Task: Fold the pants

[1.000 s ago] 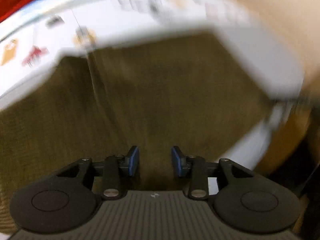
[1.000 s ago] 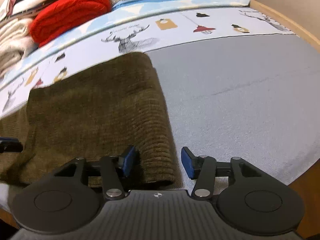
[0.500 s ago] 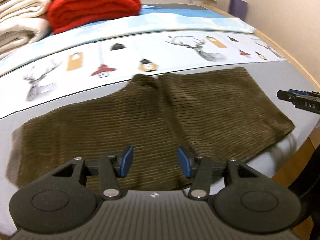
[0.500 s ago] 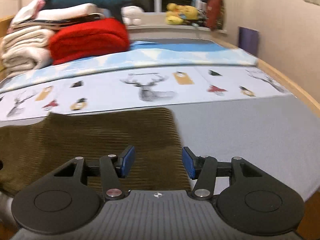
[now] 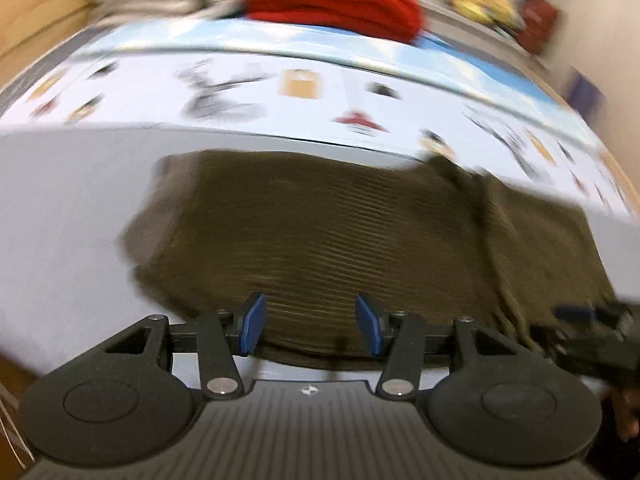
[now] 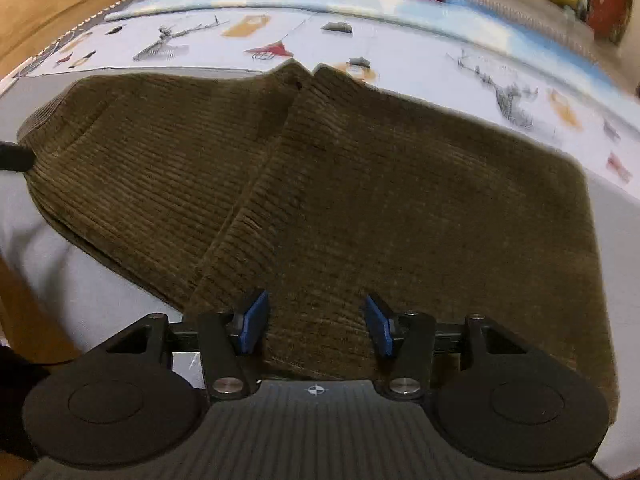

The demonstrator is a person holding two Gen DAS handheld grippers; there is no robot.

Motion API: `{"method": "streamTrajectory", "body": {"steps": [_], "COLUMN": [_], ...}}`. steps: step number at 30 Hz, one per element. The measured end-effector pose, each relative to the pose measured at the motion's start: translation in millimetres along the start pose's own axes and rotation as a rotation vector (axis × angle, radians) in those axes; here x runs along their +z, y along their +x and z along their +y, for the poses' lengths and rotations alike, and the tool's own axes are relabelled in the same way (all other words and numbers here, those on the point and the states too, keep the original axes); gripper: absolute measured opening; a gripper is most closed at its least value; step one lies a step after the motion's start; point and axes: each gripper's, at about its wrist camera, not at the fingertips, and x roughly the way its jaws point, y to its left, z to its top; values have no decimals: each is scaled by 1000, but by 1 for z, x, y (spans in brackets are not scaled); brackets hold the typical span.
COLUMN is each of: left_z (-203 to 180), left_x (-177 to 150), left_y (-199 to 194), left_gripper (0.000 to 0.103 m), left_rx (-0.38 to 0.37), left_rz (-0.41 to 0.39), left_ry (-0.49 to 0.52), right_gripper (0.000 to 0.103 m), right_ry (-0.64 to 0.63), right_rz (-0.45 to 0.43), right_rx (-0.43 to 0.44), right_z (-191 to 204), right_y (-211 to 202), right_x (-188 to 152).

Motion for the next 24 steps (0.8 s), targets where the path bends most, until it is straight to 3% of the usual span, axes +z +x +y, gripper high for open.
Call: {"method": "streamTrajectory", "body": {"steps": [5,7,11,13,16,24], "left_z": [65,82,100,101,104,95], "left_x": [4,2,6,6,1,-2], "left_y": [12,21,37,47,58,62], "left_gripper": [57,57,60,66,68,74], "left_rx": [-12,10,-23,-21,29,49], "left_rz": [-1,14,44,64,82,47], "left_ry": [-303,-382,-506,-529,-562,-544], "right_gripper": [56,56,56,56,56,57], "right_ry": [74,81,48,46,67,57], "right_rz": [-139,-148,-114,-93,-21,-39], "right_rx": [36,45,33,15,31,61], "right_z": [-10,-10,-15,-16,-22,-25], "right_y": [-37,-42,-31,-21,-3,-3], "right_x": [15,12,0,-4,-11,-19]}}
